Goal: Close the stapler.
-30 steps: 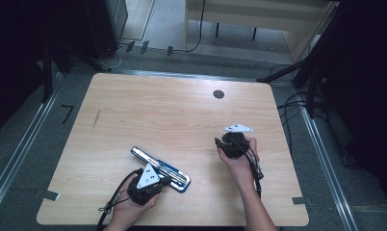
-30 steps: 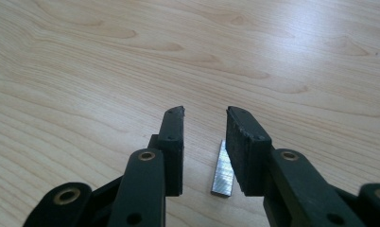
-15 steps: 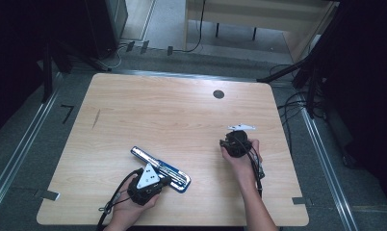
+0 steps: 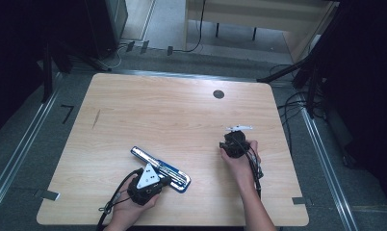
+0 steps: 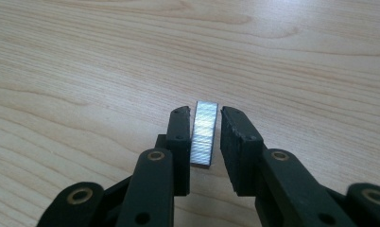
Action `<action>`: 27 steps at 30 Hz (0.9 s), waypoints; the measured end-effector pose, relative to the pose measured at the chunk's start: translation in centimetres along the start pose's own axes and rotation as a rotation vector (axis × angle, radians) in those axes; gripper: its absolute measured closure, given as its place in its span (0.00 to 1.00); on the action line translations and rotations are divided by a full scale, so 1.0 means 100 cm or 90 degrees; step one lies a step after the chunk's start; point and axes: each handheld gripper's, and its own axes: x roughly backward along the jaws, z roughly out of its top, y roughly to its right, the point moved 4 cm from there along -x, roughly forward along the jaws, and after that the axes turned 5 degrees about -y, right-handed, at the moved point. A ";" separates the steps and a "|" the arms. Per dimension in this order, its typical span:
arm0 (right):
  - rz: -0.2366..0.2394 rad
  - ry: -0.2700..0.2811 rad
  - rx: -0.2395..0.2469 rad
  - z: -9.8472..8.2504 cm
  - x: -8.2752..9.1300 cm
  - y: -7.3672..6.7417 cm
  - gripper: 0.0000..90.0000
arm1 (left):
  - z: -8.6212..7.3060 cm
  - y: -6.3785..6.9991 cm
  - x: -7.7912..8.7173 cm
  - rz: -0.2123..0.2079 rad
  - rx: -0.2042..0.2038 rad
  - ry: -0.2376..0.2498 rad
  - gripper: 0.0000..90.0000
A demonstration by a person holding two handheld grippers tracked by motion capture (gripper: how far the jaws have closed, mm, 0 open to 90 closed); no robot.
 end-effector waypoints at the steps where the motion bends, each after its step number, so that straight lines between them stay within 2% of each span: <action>1: 0.001 -0.002 -0.002 0.000 0.000 0.000 0.82 | 0.000 0.000 0.000 0.000 0.000 0.000 1.00; 17: 0.000 -0.022 -0.008 -0.002 -0.003 0.001 0.82 | 0.000 0.000 0.000 0.000 0.000 0.000 1.00; 27: -0.005 -0.026 -0.005 -0.004 -0.005 0.001 0.86 | 0.000 0.000 0.000 0.000 0.000 0.000 1.00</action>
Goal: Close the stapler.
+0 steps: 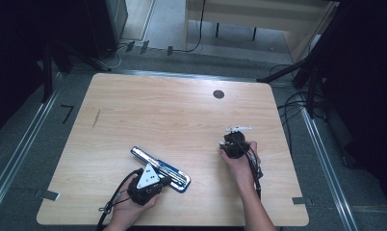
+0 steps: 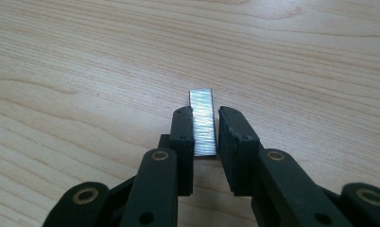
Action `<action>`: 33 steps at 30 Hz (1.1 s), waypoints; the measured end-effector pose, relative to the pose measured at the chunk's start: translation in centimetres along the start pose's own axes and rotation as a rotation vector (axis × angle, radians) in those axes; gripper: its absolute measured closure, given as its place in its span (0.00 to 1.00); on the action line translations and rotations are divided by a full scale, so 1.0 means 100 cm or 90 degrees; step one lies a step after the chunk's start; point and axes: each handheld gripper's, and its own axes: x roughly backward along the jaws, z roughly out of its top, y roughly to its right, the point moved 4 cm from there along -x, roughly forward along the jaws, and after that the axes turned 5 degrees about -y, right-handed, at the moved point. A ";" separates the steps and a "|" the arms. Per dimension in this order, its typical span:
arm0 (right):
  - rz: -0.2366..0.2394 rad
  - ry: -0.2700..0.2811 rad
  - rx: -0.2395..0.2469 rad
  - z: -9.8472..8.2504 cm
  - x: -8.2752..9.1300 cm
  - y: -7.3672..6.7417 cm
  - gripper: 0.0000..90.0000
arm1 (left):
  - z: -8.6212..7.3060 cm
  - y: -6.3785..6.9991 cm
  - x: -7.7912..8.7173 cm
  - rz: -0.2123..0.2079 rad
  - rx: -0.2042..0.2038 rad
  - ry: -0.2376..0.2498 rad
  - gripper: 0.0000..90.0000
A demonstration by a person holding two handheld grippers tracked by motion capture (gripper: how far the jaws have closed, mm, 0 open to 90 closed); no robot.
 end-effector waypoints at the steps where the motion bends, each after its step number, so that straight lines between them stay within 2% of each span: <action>1: -0.001 -0.001 0.000 0.000 0.000 0.000 0.86 | 0.000 0.000 0.000 0.000 0.000 0.000 1.00; 6: -0.004 0.002 -0.003 -0.002 0.000 0.002 0.88 | 0.000 0.000 0.000 0.000 0.000 0.000 1.00; 15: -0.005 0.005 0.019 -0.002 0.001 0.001 0.88 | 0.000 0.000 0.000 0.000 0.000 0.001 1.00; 33: 0.012 0.016 0.050 -0.002 0.014 -0.008 0.88 | 0.000 0.000 0.000 0.000 0.001 0.000 1.00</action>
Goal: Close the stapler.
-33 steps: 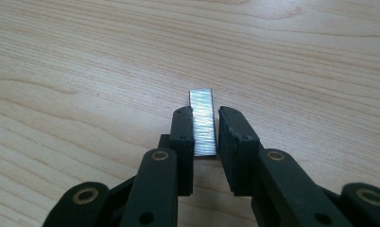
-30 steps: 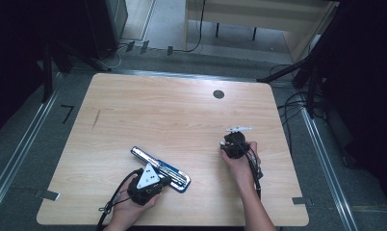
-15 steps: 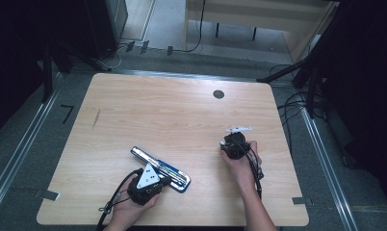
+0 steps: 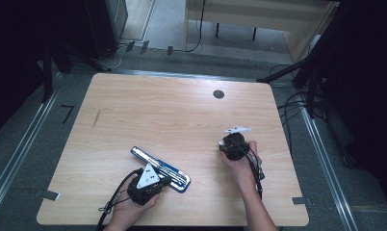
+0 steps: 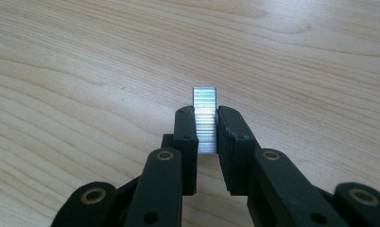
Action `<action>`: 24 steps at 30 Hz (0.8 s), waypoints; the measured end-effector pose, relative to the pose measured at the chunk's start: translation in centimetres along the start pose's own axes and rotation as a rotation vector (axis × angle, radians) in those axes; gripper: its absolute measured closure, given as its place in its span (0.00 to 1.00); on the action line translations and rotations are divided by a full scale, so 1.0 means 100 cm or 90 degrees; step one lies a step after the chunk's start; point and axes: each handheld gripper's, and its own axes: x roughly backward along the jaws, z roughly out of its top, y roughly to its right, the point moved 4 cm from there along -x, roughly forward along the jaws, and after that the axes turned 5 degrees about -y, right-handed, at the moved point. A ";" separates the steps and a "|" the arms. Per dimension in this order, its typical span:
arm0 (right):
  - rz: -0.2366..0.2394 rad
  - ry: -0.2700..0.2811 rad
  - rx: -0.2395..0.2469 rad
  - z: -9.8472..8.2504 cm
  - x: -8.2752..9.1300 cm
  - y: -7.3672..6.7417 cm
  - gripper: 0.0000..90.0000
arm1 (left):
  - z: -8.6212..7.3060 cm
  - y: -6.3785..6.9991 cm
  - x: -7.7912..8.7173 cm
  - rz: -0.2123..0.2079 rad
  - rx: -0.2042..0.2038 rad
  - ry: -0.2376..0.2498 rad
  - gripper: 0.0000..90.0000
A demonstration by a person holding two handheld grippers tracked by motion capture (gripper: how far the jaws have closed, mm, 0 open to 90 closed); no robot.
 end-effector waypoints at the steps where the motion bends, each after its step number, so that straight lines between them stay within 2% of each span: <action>1: 0.000 0.000 0.001 0.000 0.001 -0.001 0.88 | 0.000 0.000 0.000 0.000 0.000 0.000 1.00; 24: 0.044 0.011 0.075 -0.009 0.019 -0.038 0.88 | 0.000 0.000 0.000 0.000 -0.001 0.001 1.00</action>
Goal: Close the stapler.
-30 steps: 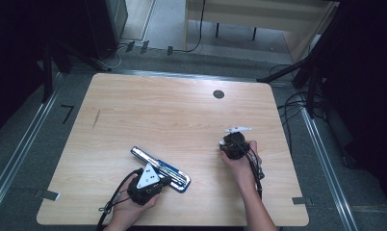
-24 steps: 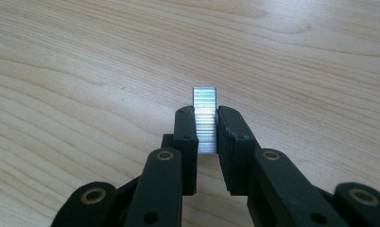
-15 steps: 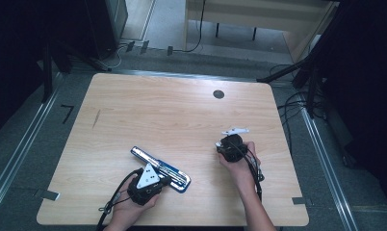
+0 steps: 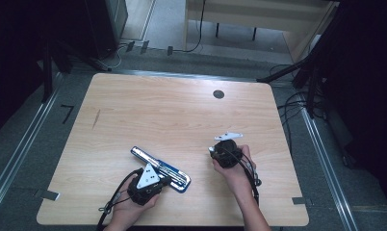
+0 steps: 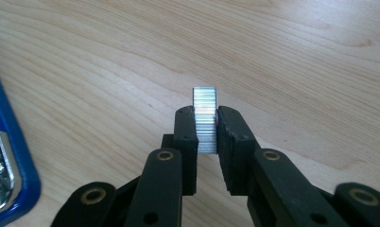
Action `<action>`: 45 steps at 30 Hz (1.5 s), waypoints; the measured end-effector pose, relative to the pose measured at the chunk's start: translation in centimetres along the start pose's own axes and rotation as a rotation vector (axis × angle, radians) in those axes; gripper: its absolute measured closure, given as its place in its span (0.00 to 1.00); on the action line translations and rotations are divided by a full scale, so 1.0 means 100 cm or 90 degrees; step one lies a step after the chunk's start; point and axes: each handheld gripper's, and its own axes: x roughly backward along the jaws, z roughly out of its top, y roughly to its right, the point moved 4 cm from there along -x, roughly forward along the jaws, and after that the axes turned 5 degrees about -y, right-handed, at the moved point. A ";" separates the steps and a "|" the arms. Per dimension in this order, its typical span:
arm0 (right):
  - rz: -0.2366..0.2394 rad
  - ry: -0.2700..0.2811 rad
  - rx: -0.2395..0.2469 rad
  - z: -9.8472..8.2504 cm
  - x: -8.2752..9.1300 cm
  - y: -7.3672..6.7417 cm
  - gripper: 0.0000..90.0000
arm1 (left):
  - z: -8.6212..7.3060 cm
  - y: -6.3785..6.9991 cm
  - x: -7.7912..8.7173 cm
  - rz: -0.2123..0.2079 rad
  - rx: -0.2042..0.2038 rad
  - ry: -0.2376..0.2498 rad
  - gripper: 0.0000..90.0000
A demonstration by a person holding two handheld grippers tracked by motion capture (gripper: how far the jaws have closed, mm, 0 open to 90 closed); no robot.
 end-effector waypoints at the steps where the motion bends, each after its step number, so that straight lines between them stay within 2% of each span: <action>1: 0.000 0.001 0.003 0.000 0.001 -0.002 0.88 | 0.000 0.000 0.000 0.000 0.000 0.000 1.00; 13: 0.026 -0.001 0.040 -0.002 0.007 -0.023 0.88 | 0.000 0.000 0.000 0.000 0.000 0.000 1.00; 17: 0.022 0.003 0.061 -0.001 0.009 -0.028 0.88 | 0.000 0.000 0.000 0.001 -0.001 0.000 1.00; 27: 0.042 0.005 0.091 -0.004 0.013 -0.045 0.88 | 0.000 0.000 0.000 0.000 -0.001 0.000 1.00; 45: 0.077 0.004 0.132 -0.005 0.018 -0.075 0.88 | 0.000 0.000 0.000 0.002 -0.002 0.001 1.00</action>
